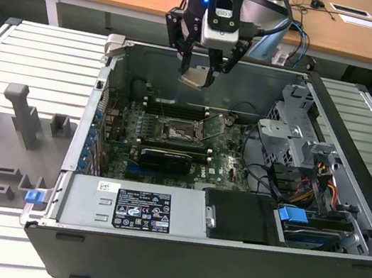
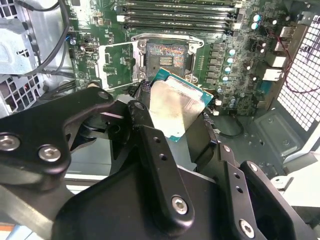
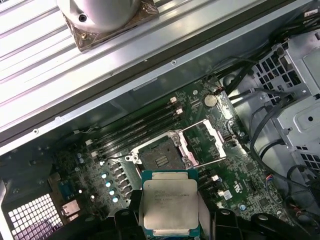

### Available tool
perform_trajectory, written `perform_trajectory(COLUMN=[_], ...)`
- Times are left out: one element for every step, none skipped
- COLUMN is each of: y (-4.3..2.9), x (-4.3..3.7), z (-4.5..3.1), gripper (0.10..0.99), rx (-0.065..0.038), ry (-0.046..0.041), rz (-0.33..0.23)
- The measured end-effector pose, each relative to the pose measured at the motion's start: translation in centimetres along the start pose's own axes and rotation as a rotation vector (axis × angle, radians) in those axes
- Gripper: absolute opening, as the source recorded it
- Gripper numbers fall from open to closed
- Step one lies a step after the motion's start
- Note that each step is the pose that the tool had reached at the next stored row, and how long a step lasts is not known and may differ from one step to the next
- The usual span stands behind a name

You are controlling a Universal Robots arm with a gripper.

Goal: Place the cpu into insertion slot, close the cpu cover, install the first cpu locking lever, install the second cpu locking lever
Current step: 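Place the cpu into insertion slot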

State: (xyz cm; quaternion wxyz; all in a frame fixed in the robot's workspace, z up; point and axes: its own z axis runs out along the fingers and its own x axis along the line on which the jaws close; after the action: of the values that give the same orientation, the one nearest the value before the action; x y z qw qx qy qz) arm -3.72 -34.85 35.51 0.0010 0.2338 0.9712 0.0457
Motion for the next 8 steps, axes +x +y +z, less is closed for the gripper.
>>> perform_trajectory(y=[0.0,0.0,0.0,0.0,-0.01,-0.01,-0.01,-0.01], x=[0.0,0.0,0.0,0.0,0.0,0.0,0.0,0.0], z=[0.01,0.02,0.04,0.05,0.07,0.08,0.09,0.1], gripper=[0.529,0.529,0.529,0.529,0.529,0.529,0.529,0.529], rx=[0.0,0.0,0.0,0.0,0.0,-0.001,-0.001,-0.001], ry=[-0.0003,-0.0006,-0.001,-0.0014,-0.0019,-0.0022,-0.0025,-0.0028], rz=[0.004,0.007,0.012,0.015,0.021,0.025,0.028,0.032])
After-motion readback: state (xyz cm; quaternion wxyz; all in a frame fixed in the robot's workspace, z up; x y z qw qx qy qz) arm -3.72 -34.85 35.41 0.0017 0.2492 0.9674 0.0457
